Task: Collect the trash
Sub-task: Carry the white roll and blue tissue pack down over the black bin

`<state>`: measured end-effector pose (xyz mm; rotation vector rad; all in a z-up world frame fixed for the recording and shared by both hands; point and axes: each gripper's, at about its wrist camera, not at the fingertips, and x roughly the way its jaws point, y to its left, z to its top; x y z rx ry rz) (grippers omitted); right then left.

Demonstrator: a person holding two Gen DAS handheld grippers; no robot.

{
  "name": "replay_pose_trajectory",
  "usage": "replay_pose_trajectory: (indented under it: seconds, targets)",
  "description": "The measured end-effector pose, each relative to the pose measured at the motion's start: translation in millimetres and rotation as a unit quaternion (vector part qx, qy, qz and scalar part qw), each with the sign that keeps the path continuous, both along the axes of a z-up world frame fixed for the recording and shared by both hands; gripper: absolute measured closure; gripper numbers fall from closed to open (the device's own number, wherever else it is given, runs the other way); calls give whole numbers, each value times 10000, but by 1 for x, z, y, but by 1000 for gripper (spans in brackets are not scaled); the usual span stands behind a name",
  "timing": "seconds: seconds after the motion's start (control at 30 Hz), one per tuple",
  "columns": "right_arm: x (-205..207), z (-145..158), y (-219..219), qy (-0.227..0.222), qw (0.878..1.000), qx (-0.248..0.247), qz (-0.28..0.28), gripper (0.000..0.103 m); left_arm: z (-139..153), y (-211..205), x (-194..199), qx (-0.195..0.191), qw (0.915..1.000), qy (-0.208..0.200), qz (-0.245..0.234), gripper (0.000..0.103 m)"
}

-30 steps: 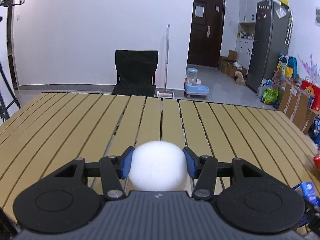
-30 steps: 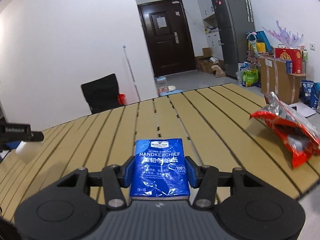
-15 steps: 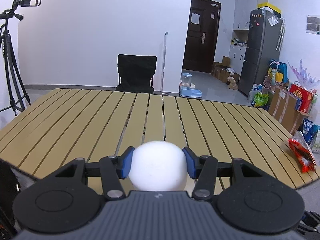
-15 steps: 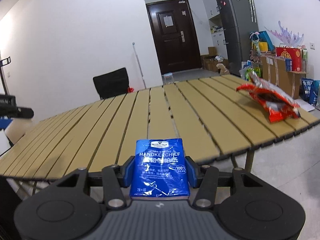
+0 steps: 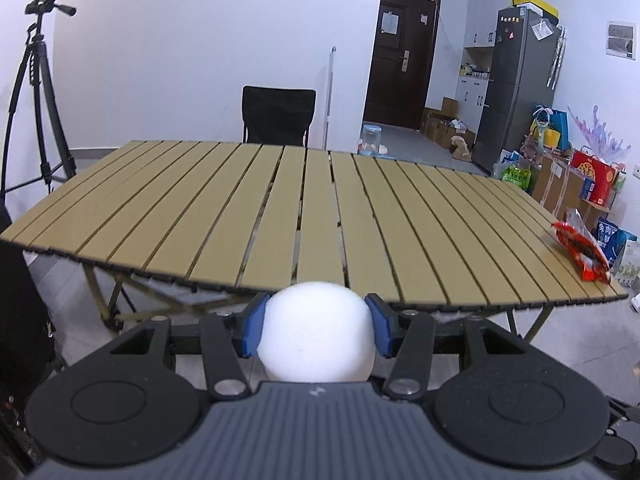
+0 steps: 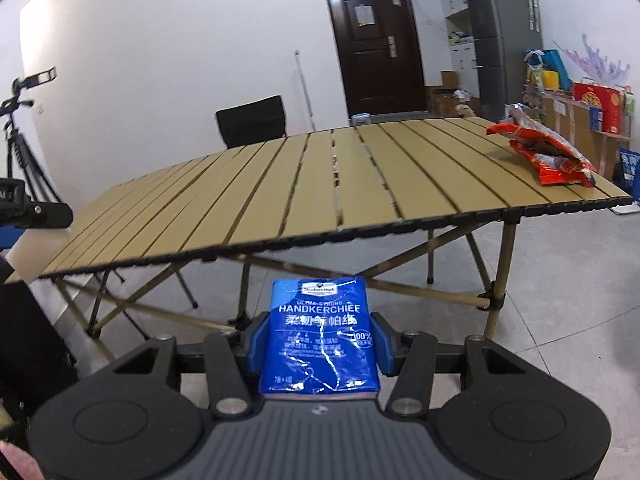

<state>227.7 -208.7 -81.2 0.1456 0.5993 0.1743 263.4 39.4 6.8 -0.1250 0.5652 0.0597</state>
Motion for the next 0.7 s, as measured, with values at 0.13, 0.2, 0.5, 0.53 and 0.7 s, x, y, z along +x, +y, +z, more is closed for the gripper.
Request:
replay_pose_trajectory:
  seconds: [0.13, 0.2, 0.5, 0.53, 0.7]
  targets:
    - [-10, -11, 4, 129, 9999, 31, 98, 53, -13, -3, -20, -18, 9999, 128, -29, 50]
    - [-16, -16, 5, 200, 9997, 17, 133, 53, -19, -5, -28, -14, 9998, 160, -65, 50]
    - [-32, -42, 4, 550, 9982, -149, 184, 53, -59, -10, -56, -157, 9986, 493, -145, 50]
    - [-34, -46, 5, 593, 9979, -172, 188, 53, -64, -11, -59, -140, 9985, 509, -142, 50]
    - [-40, -61, 6, 780, 9963, -272, 229, 53, -81, -4, -74, -230, 9978, 607, -121, 50]
